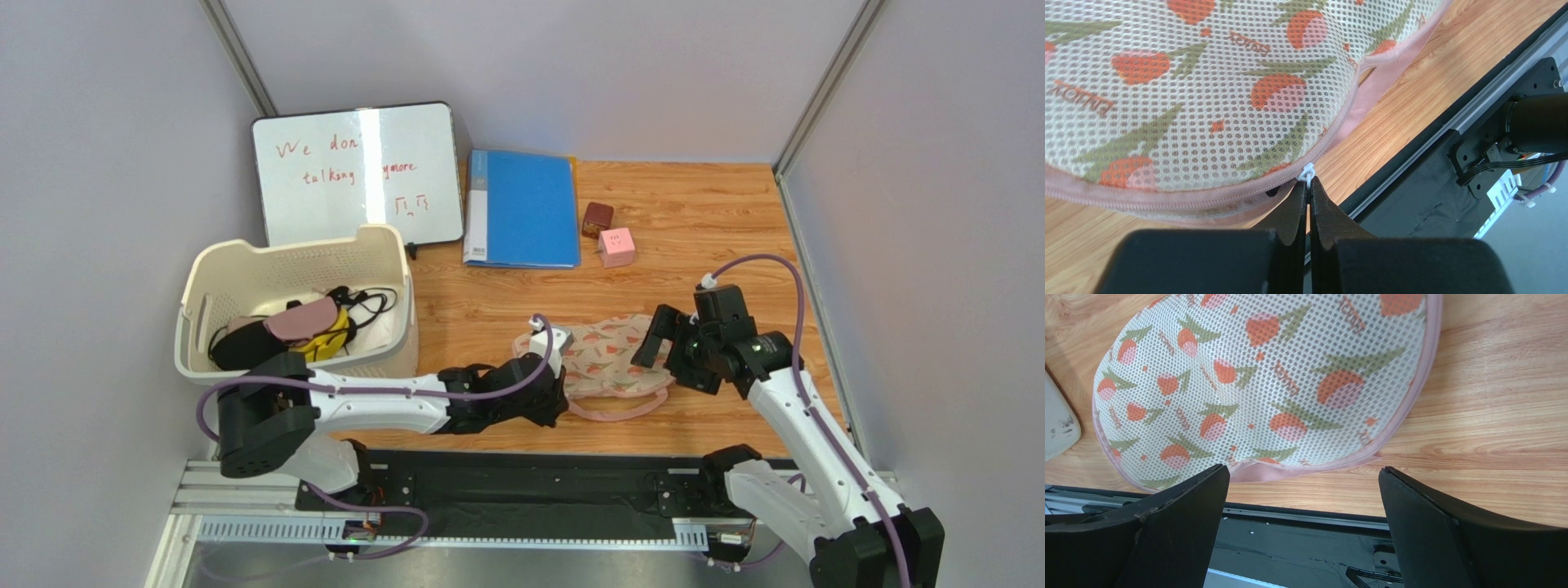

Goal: Place the bra in the laundry bag and zip it closed

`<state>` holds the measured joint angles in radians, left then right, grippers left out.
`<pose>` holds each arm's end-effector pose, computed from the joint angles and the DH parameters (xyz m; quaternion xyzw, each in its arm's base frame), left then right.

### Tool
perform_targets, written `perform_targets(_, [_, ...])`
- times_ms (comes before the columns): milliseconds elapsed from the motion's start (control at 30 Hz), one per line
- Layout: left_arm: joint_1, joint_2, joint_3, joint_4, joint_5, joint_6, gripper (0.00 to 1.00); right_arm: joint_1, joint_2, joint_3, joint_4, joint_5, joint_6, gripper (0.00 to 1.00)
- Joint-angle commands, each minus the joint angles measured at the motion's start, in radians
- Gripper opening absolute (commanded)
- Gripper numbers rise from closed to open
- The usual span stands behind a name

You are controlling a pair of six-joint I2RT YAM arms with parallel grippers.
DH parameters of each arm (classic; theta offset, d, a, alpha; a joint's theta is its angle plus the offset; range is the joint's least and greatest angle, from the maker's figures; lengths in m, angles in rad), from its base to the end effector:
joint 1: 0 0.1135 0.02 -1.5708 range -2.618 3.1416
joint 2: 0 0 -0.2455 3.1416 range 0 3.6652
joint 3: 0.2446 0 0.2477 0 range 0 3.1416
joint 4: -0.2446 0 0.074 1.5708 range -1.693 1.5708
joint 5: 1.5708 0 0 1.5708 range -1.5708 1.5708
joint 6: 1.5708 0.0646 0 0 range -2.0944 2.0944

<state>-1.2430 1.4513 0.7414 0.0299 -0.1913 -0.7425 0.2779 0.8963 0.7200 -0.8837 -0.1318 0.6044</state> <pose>0.1143 -0.2980 0.1597 0.1826 0.8805 -0.3121 0.3065 0.1720 0.0579 0.2017 0.1405 0.9553 0.1653 0.2007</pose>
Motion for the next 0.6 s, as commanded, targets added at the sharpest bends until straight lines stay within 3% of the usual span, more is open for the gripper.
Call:
perform_targets(0, [0.016, -0.118, -0.048, -0.013, -0.059, -0.009, 0.0, -0.016, 0.013, 0.071, -0.035, 0.008, -0.037, 1.0])
perform_targets(100, [0.019, -0.172, -0.063, -0.025, -0.062, -0.009, 0.0, -0.029, 0.004, 0.07, -0.026, -0.147, 0.003, 0.97])
perform_targets(133, [0.02, -0.178, -0.062, -0.056, -0.06, -0.011, 0.0, -0.025, -0.013, 0.03, 0.041, -0.264, 0.036, 0.96])
perform_targets(233, [0.019, -0.177, -0.069, -0.036, -0.036, -0.02, 0.0, 0.046, -0.059, -0.052, 0.194, -0.377, 0.214, 0.91])
perform_targets(367, [0.019, -0.141, -0.057, 0.005, -0.008, -0.024, 0.0, 0.206, -0.057, -0.129, 0.316, -0.37, 0.426, 0.88])
perform_targets(567, [0.014, -0.115, -0.03, 0.015, 0.02, -0.021, 0.0, 0.308, -0.143, -0.296, 0.498, -0.243, 0.704, 0.83])
